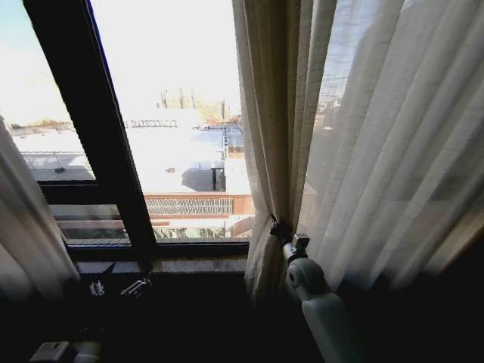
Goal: Open the curtains by pulling them apart, changing their state from closed to fully open.
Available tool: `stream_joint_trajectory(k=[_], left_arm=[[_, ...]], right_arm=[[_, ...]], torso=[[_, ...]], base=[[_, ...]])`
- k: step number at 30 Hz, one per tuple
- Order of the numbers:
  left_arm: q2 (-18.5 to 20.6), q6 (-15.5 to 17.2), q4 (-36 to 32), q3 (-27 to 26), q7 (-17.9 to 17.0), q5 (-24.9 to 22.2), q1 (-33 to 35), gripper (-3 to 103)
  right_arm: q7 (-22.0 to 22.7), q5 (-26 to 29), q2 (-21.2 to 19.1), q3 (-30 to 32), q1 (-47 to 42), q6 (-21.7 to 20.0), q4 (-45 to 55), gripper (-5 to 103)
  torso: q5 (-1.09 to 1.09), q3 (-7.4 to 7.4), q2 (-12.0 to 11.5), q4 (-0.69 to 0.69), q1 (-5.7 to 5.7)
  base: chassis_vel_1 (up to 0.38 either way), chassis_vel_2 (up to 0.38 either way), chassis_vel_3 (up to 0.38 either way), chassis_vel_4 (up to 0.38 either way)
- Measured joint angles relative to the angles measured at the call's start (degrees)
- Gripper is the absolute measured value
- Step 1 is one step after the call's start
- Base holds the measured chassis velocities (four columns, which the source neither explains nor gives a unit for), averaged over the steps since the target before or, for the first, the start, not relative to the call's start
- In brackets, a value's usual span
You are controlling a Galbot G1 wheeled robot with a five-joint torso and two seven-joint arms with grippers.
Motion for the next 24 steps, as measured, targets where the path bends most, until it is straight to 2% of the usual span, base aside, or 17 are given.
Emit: stream_joint_trajectory(k=[24], left_arm=[[0.0, -0.1, 0.0, 0.1, 0.1, 0.1, -0.2, 100]], right_arm=[[-0.1, 0.0, -0.1, 0.3, -1.1, 0.2, 0.3, 0]], torso=[[0.02, 0.0, 0.0, 0.0, 0.0]], base=[[-0.346, -0.351, 0.355, 0.348]])
